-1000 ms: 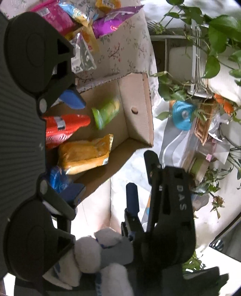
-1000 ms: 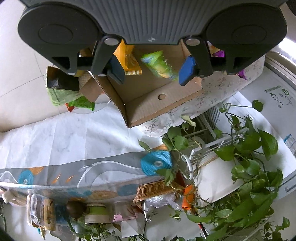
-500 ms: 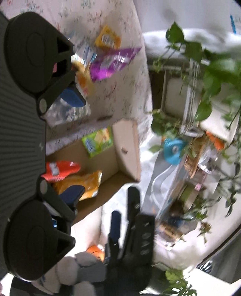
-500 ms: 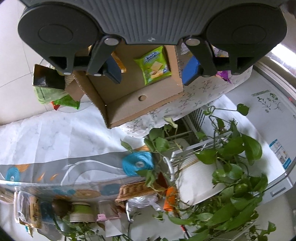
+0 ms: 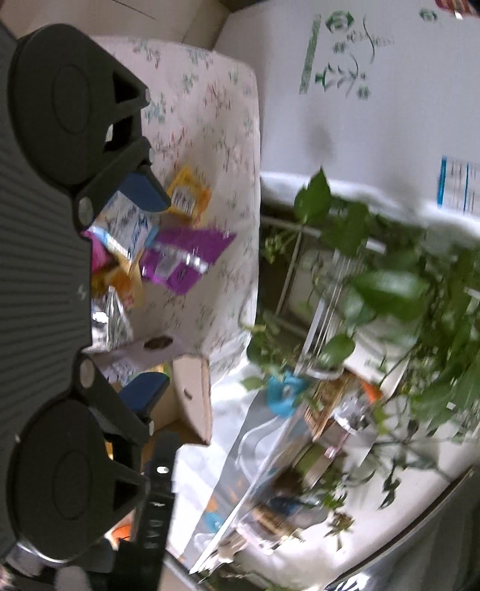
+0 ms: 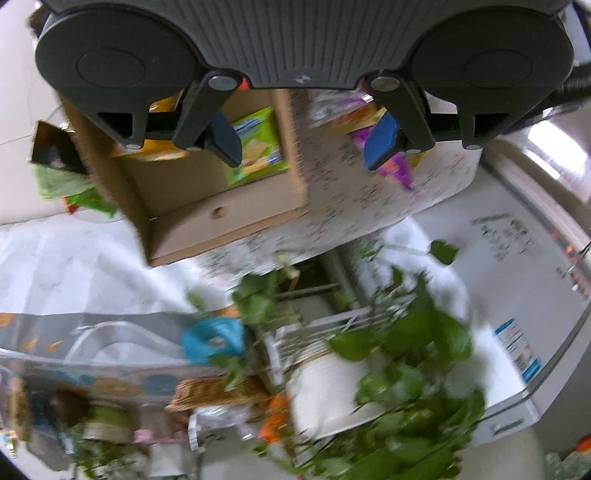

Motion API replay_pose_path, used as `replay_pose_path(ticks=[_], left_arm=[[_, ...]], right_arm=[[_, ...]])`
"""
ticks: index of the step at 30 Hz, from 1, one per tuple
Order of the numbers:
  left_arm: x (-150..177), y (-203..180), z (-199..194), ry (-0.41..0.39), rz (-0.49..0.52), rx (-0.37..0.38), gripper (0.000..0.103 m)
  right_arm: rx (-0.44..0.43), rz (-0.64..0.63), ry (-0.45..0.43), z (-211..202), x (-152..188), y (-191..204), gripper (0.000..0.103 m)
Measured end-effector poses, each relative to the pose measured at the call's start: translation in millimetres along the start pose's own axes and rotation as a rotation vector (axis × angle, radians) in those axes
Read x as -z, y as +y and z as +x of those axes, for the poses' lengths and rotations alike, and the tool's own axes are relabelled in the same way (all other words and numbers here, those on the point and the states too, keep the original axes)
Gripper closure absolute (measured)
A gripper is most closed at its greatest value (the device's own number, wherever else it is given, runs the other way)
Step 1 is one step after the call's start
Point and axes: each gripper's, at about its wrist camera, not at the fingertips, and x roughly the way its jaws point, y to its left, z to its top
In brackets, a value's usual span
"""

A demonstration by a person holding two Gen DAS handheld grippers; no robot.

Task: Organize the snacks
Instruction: 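Withdraw both tools from the box back over the snack pile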

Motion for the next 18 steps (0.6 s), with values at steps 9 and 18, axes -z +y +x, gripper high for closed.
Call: replay_pose_path(ticks=[9,18], left_arm=[[3,30,2,0.046,-0.046,-0.046,0.009],[8,49,-4,0.067,-0.064,-0.04,0.009]], right_arm=[[-0.144,0.01,0.187,40,22,29,0.025],[0.003,-0.02,0.247,77,35,40,0.025]])
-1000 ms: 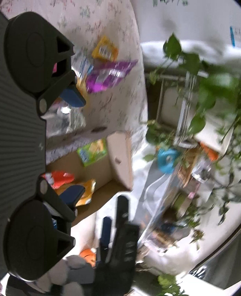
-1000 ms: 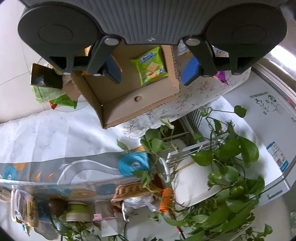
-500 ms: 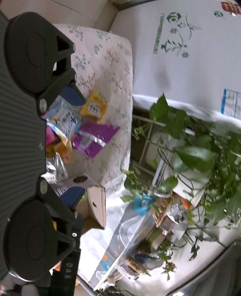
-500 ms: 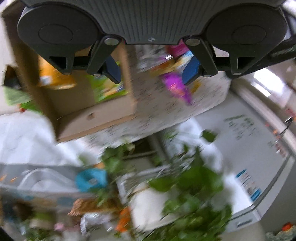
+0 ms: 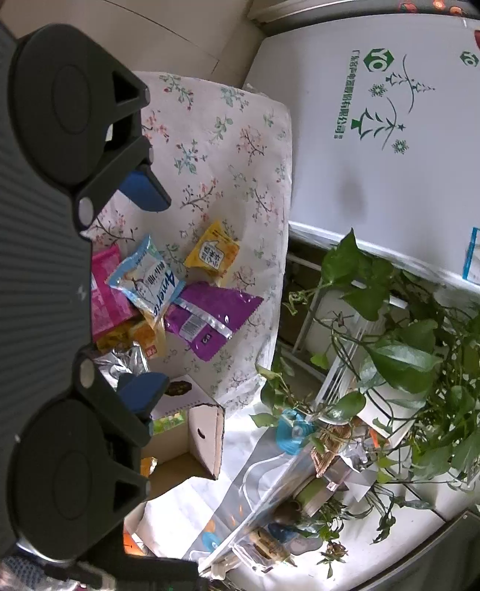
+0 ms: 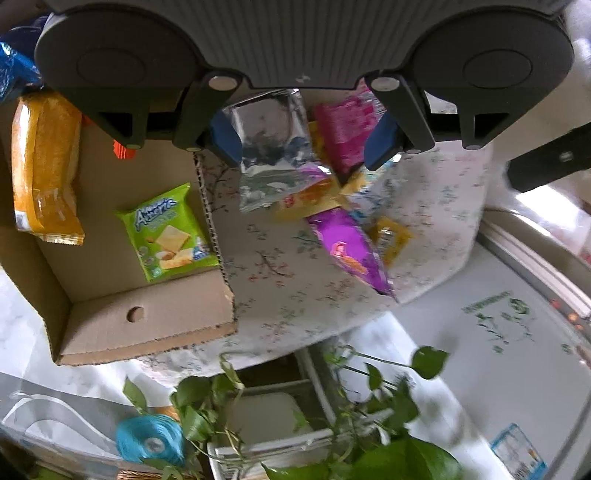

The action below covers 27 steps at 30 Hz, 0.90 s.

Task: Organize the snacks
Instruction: 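Withdraw both tools from the box back over the snack pile, then grasp the silver foil bag with the right tool while the left tool grasps the pink bag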

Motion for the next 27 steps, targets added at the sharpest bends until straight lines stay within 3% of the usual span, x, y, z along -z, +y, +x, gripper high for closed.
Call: replay_pose_path(ticks=[11,15,22,25,27], left_arm=[[10,26,5,0.039,-0.01,-0.031,0.009],[16,29,13,0.076,0.013,-0.041,0.009],[34,26,30,0.15,0.137,-0.018,0.009],[46,21,38,0.163,0.221,-0.004,0.009],[54,16,44,0.152,0.312,-0.032,0.009]], right_arm=[[0.17,-0.064,0.026,34,5,17,0.025],[0.198,-0.079,0.049,45,9,20,0.035],[0.074,-0.096,0.096,49,14,30,0.044],[0.07,-0.09,0.102,47,13,29,0.044],[0.084,-0.09,0.11,47,13,27,0.044]])
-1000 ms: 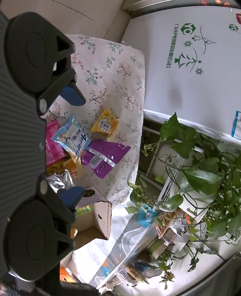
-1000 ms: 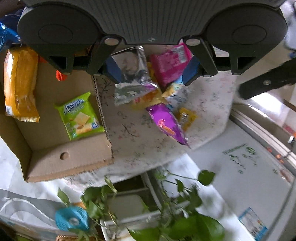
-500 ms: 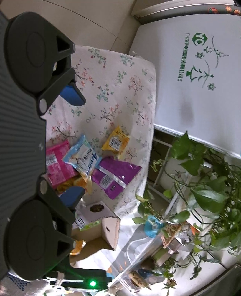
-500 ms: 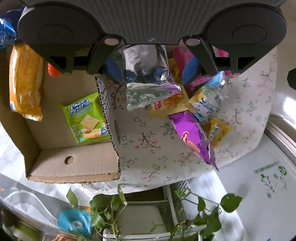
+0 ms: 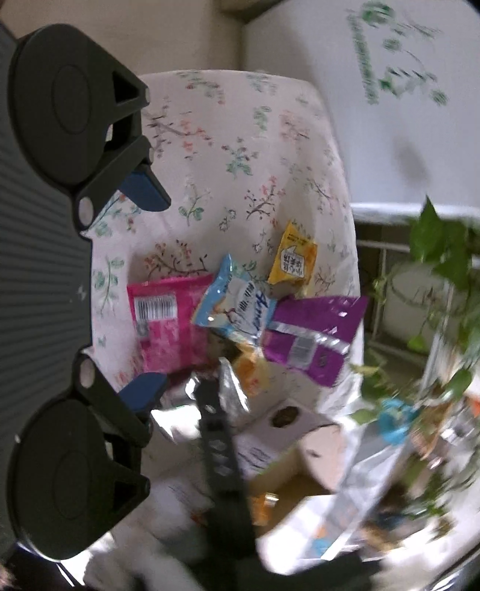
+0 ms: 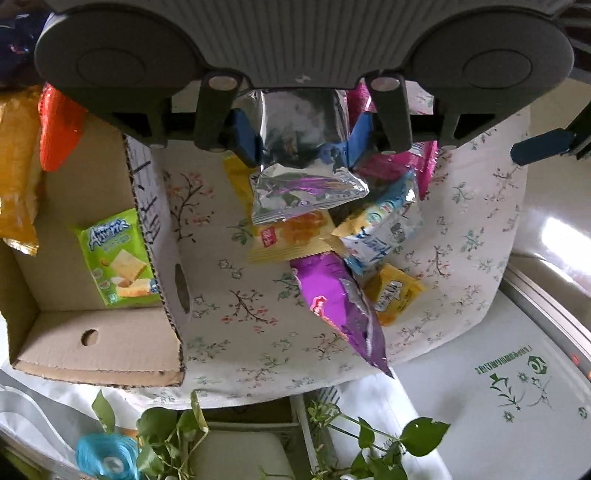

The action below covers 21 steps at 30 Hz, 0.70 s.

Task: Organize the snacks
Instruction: 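Grasp the silver foil bag with the right tool while the left tool grasps the pink bag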

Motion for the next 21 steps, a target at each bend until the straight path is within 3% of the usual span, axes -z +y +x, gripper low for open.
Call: replay_pose_path(ticks=[3,8,12,21], left_arm=[[5,-7,12,0.007,0.08,-0.038,0.009],[6,-11,24,0.018,0.028,0.0,0.009],[4,-24,31,0.022,0.073,-0.003,0.009],[-1,-38,54,0.033,0.025,-0.01,0.009]], right_arm=[[0.013,0.02,0.006,1,0,-2,0.042],[0.016,0.031,0.027,4,1,-1,0.033],[0.029,0.025,0.052,10,4,2,0.038],[0.034,0.054,0.004,-6,1,-5,0.038]])
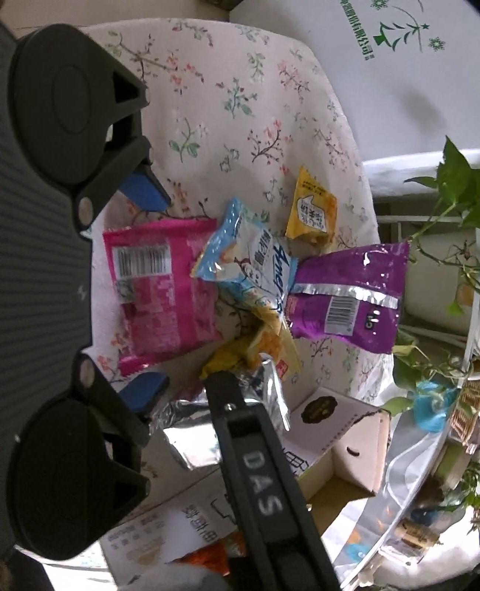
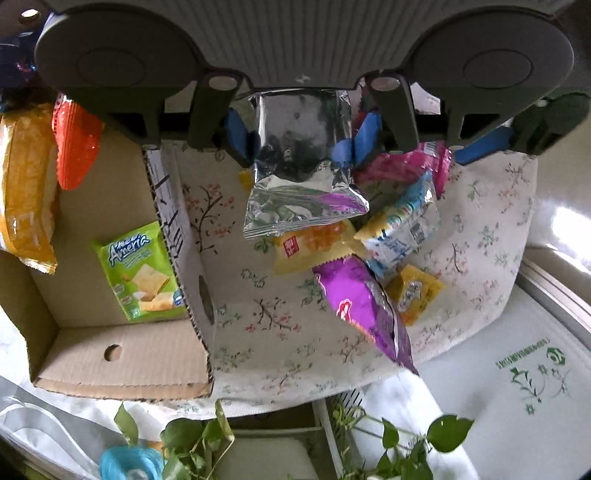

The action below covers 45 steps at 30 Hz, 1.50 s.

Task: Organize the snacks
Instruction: 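Grasp the silver foil bag with the right tool while the left tool grasps the pink bag, then carry the silver bag with the right tool while the left tool carries the pink bag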

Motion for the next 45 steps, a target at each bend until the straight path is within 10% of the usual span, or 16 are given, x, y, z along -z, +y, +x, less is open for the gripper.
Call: replay_pose_path(ticks=[10,20,45], left_arm=[[-4,-11,10,-0.013,-0.008,-0.087,0.01],[2,-12,-1,-0.042,0.022,-0.103,0.04],[7,11,-43,-0.082,-0.094,-0.118,0.042]], right_arm=[[-0.01,0.018,-0.03,-9,-3,-3,0.038],[-0.014,0.029,-0.04,-11,-3,-5,0.038],[-0.077,-0.024,-0.042,-20,0,0,0.038]])
